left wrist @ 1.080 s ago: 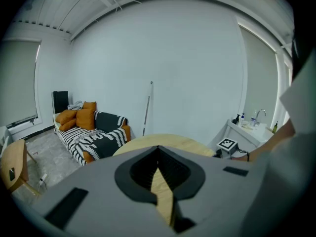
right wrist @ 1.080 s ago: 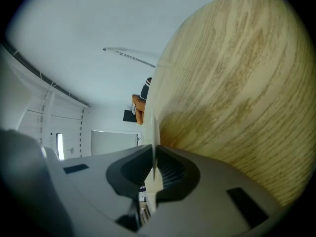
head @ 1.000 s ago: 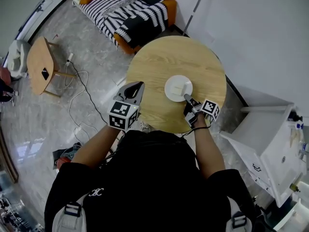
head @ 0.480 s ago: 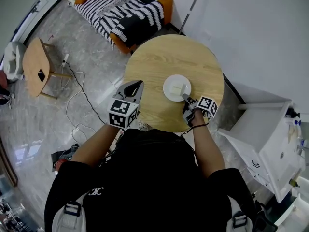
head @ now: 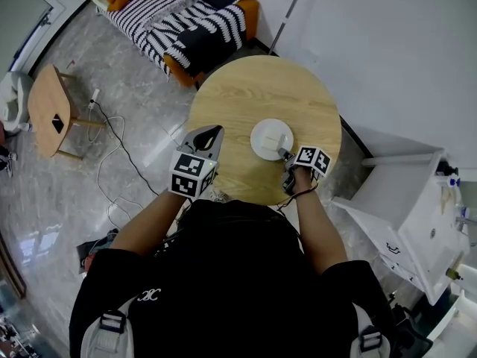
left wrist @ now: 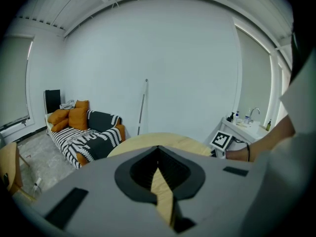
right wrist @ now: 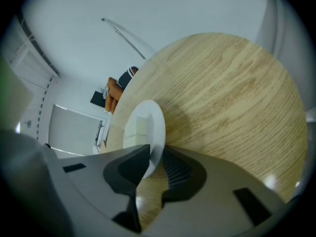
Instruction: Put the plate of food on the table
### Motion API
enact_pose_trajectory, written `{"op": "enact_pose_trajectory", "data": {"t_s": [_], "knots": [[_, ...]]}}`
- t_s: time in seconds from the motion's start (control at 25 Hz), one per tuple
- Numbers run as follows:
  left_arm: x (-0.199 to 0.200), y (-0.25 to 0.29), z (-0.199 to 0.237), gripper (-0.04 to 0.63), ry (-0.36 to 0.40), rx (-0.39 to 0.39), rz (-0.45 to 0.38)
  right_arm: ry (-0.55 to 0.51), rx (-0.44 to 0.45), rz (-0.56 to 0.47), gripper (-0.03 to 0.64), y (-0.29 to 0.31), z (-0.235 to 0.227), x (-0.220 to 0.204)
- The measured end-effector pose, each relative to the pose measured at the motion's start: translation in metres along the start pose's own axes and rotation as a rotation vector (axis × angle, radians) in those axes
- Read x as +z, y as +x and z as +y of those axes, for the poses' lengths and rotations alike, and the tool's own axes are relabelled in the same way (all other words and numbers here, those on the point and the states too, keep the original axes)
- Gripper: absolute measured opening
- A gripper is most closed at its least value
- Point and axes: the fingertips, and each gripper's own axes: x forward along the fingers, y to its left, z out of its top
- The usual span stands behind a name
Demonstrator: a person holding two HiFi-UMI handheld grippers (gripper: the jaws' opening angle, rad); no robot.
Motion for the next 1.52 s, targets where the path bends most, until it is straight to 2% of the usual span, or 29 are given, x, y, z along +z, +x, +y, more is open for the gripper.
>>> {"op": "enact_pose_trajectory", "data": {"t_s": [0.32, 0.44, 0.56, 0.68, 0.88, 1.04, 1.24, 1.32, 1.52], "knots": [[0.008, 0.009, 0.000, 0.008, -0.004, -0.044, -0.023, -0.231, -0.228, -0.005, 0.129, -0.007, -0.005, 0.002], [0.012, 0.011, 0.000, 0.008, 0.004, -0.061, -0.035, -0.257, -0.267, -0.040, 0.132, -0.015, -0.007, 0.005], [0.013, 0.013, 0.002, 0.008, 0.004, -0.075, -0.040, -0.247, -0.270, -0.116, 0.122, -0.026, -0.001, 0.012], [0.017, 0.015, 0.003, 0.008, -0.006, -0.087, -0.045, -0.231, -0.259, -0.221, 0.009, -0.039, 0.007, 0.023], [0.024, 0.021, -0.002, 0.008, 0.010, -0.120, -0.054, -0.253, -0.189, -0.310, 0.009, -0.057, 0.023, 0.030], [0.027, 0.027, -0.009, 0.008, 0.027, -0.152, -0.051, -0.341, -0.194, -0.392, 0.008, -0.075, 0.041, 0.035], [0.030, 0.033, -0.018, 0.008, 0.041, -0.190, -0.042, -0.554, -0.249, -0.675, 0.008, -0.127, 0.082, 0.061], [0.032, 0.035, -0.019, 0.008, 0.047, -0.200, -0.042, -0.622, -0.249, -0.759, 0.008, -0.147, 0.103, 0.067], [0.039, 0.039, -0.022, 0.008, 0.057, -0.218, -0.052, -0.691, -0.235, -0.890, 0.008, -0.187, 0.141, 0.077]]}}
